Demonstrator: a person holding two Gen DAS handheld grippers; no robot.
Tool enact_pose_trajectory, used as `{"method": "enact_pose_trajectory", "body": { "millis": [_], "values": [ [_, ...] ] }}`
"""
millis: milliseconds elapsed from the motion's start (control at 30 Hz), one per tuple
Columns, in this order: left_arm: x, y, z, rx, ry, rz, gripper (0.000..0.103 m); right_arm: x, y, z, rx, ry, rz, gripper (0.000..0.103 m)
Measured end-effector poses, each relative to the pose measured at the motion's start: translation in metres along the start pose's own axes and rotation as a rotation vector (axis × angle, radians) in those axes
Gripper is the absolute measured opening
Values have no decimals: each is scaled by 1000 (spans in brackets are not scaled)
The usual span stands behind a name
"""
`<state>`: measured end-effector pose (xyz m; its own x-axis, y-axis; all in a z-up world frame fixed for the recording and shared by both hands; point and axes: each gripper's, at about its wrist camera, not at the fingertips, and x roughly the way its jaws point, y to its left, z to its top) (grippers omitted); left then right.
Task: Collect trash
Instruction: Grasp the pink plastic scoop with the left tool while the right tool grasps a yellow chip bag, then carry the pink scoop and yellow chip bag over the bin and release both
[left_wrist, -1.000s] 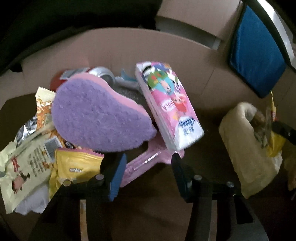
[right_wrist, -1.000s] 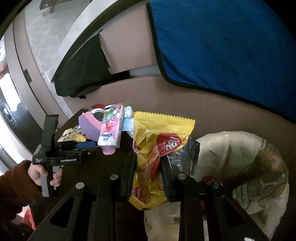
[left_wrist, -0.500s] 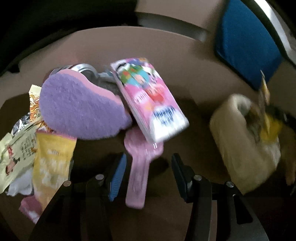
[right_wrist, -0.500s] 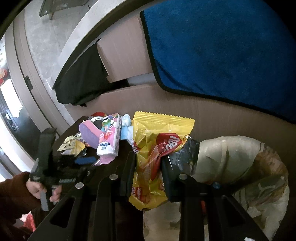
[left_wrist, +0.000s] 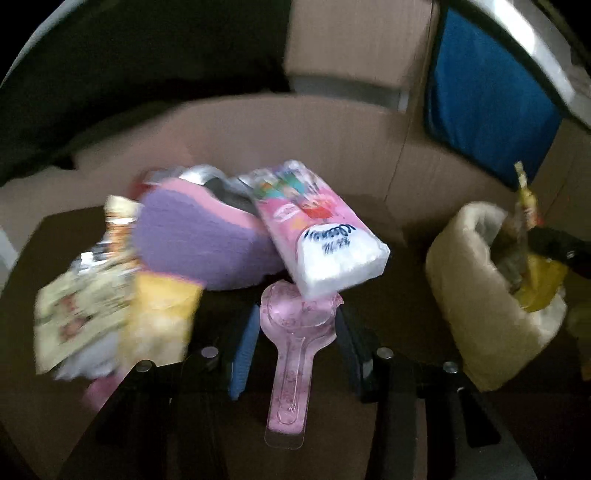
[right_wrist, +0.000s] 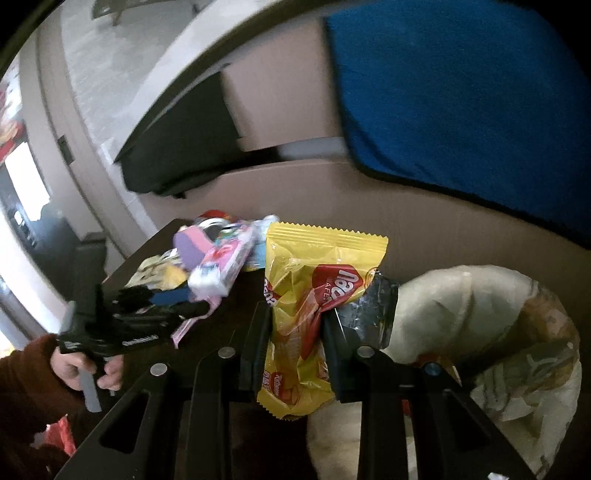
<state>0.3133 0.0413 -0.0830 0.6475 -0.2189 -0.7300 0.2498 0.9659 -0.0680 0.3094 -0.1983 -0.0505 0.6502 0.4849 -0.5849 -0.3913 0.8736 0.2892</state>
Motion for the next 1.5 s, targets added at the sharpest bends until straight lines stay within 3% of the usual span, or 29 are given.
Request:
{"method": "enact_pose_trajectory", "body": {
  "millis": [167, 333, 600, 700, 1100, 1300, 1500],
  "values": [
    [-59, 12, -10, -52, -76, 39, 43, -5, 41, 4, -97, -1, 25, 26],
    [-122, 35, -10, -66, -216, 77, 43, -19, 77, 11, -175, -30, 26, 26],
    [-177, 1, 15, -32, -410, 76, 43, -75, 95, 28, -247, -146, -68, 26],
    [-187, -14, 24, -24, -435, 40, 43, -96, 90, 30, -249, -179, -108, 26],
    [-160, -121, 56, 28, -423, -153, 43, -178, 16, 17, -156, -287, -311, 26],
    [-113, -167, 55, 60, -325, -211, 43, -190, -33, 0, -66, -274, -343, 27],
    [-69, -190, 48, 80, -231, -209, 43, -177, -75, -14, 48, -234, -313, 27]
  ]
}}
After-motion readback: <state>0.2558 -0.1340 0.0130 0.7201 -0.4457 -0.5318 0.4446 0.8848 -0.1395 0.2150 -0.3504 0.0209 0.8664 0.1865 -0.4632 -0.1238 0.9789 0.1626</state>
